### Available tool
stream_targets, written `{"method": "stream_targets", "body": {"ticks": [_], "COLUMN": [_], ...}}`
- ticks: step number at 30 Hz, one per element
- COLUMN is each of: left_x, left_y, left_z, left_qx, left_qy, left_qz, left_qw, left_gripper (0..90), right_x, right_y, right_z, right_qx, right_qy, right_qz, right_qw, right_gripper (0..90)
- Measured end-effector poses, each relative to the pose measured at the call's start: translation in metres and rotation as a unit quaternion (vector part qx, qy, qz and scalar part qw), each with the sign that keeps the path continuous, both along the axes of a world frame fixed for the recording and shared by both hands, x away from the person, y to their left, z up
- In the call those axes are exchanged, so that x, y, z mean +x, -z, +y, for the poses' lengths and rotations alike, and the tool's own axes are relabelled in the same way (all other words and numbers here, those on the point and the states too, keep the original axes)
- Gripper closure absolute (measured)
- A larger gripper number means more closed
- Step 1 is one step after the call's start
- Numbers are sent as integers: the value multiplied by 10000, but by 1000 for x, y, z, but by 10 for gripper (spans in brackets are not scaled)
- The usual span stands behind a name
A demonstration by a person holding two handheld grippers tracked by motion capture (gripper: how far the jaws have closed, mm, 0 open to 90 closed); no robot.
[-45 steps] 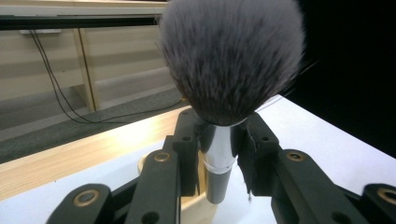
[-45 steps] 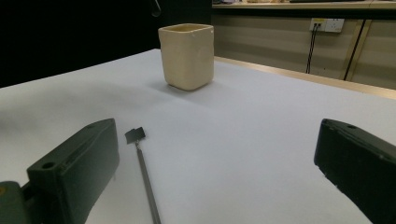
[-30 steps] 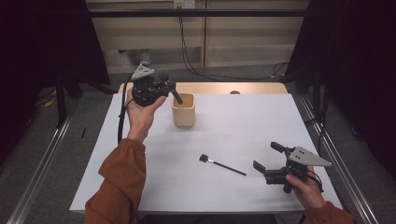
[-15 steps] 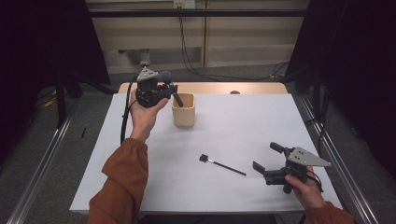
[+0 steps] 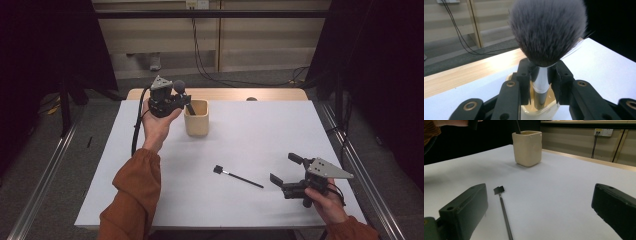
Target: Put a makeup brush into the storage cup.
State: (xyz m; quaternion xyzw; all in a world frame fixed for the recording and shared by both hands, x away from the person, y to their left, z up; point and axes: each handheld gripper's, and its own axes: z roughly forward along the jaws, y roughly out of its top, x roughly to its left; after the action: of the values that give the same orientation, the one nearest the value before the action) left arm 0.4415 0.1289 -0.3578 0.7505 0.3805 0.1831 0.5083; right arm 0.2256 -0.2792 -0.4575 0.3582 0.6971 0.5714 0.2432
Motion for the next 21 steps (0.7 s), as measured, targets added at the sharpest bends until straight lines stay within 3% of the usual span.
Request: {"method": "stream_targets", "body": {"ticks": [21], "left_x": [4], "left_y": [15], "left_z": [-11], "left_qx": [121], "left_qy": [101], "left_qz": [151], "left_qw": [9998], "left_gripper": [706], "right_x": [0], "right_y": [1], "right_z": [0], "right_qx": [-19], "right_qy": [-39], "right_qz": [22], "right_qw": [10000], "right_gripper": [3]}}
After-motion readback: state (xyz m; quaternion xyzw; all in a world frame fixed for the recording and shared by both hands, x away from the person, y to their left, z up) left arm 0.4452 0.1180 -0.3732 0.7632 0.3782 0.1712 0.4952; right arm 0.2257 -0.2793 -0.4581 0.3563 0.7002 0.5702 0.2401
